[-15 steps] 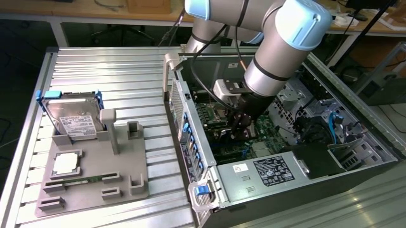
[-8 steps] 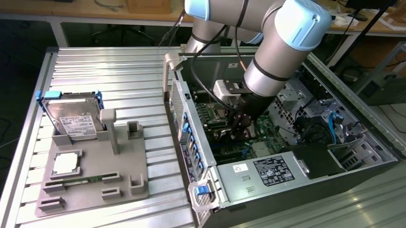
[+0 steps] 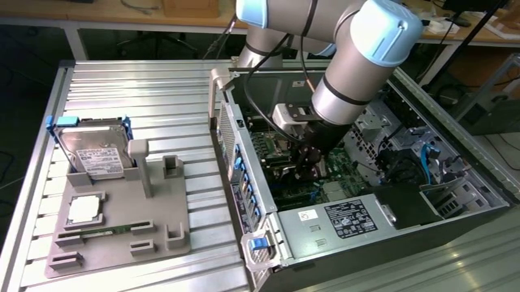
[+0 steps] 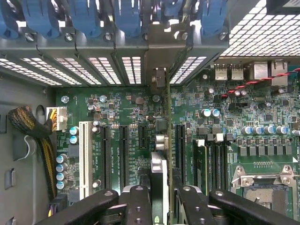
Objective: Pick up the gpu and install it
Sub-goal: 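Insert the gpu into the slot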
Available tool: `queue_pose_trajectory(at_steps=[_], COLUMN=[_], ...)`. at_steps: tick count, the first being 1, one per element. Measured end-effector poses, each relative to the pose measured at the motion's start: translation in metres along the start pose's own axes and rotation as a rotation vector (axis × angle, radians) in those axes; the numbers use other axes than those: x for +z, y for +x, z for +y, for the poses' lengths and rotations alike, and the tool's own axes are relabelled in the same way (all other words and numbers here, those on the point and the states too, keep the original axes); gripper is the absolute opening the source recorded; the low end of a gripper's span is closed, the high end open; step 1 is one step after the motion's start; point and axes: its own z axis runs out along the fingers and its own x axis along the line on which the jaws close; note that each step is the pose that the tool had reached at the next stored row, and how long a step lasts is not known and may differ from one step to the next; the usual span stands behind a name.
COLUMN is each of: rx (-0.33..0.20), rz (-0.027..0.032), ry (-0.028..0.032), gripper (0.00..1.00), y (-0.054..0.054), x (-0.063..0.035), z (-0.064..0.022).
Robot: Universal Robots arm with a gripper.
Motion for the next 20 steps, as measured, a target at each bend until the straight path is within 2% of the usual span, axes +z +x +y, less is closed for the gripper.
queue_pose_trajectory(at_steps=[4, 16, 18, 20], rx=[0.0, 0.0, 0.0, 0.0], rz=[0.0, -0.0002, -0.003, -0.0009], ry=[0.0007, 0.0008, 0.0014, 0.001], gripper=[0.27, 0.27, 0.27, 0.4], y=[0.0001, 0.0001, -0.0003, 0.0], x=[0.0029, 0.0033, 0.0042, 0.0035], z=[0.0002, 0.0004, 0.0004, 0.0004])
